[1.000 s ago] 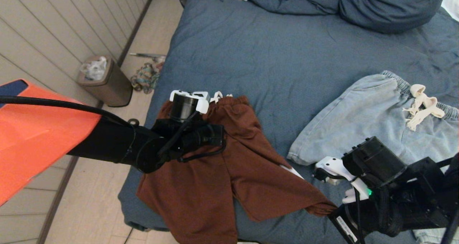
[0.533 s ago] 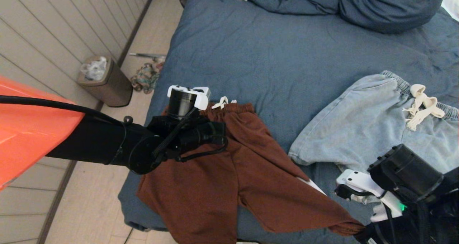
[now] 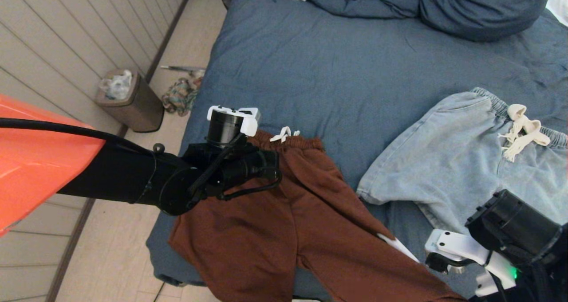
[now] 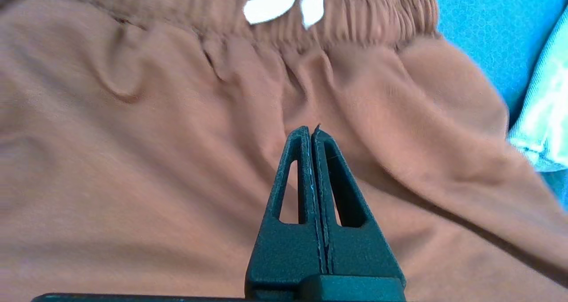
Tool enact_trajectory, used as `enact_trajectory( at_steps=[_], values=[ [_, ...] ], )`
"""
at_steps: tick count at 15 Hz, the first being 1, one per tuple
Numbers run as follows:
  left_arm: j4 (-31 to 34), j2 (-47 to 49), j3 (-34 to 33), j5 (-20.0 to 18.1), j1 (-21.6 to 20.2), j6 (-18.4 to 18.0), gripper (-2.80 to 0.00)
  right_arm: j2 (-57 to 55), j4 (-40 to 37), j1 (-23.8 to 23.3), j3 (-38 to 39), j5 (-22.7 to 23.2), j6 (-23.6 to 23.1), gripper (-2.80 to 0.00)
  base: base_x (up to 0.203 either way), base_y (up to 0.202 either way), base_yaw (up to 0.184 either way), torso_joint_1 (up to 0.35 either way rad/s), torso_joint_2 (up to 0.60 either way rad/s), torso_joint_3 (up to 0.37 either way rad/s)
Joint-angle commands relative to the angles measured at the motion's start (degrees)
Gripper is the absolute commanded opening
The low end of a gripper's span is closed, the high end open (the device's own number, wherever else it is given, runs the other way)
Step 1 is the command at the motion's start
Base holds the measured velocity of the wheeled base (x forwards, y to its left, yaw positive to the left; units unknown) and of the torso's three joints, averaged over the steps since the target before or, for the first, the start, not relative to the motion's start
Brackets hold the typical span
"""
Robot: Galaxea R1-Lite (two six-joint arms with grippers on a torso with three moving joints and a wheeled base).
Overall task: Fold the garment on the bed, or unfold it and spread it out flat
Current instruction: Unford the brown shorts
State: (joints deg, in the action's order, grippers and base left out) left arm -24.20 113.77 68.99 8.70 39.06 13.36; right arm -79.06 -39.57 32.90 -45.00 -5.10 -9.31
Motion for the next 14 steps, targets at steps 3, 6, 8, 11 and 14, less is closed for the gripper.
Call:
enact_trajectory(
  at_steps=[3,6,8,11,14],
  values=[
    [-0.21,0.30,0.10,0.08,-0.03,0.09,-2.80,0.22,0.10,0.13,1.05,-0.08,-0.53,0.00,0.000,0.000,0.000,0.000,0.00,0.000],
    [-0.24,0.22,0.03,0.08,0.05,0.09,-2.80,2.40,-0.25,0.14,2.07,0.00,-2.83,0.00,0.000,0.000,0.000,0.000,0.00,0.000],
    [-0.24,0.13,0.03,0.00,0.05,0.09,-2.80,3.62,-0.02,0.14,3.01,0.00,-3.90,0.00,0.000,0.000,0.000,0.000,0.00,0.000],
    [-0.15,-0.72,-0.31,-0.01,0.05,0.09,-2.80,3.34,0.52,-0.69,0.21,0.24,-3.14,0.00,0.000,0.000,0.000,0.000,0.00,0.000],
    [1.37,-1.73,-0.43,-0.19,0.14,0.09,-2.80,2.83,4.87,-1.09,-0.71,0.74,-1.49,-2.80,0.000,0.000,0.000,0.000,0.00,0.000]
  ],
)
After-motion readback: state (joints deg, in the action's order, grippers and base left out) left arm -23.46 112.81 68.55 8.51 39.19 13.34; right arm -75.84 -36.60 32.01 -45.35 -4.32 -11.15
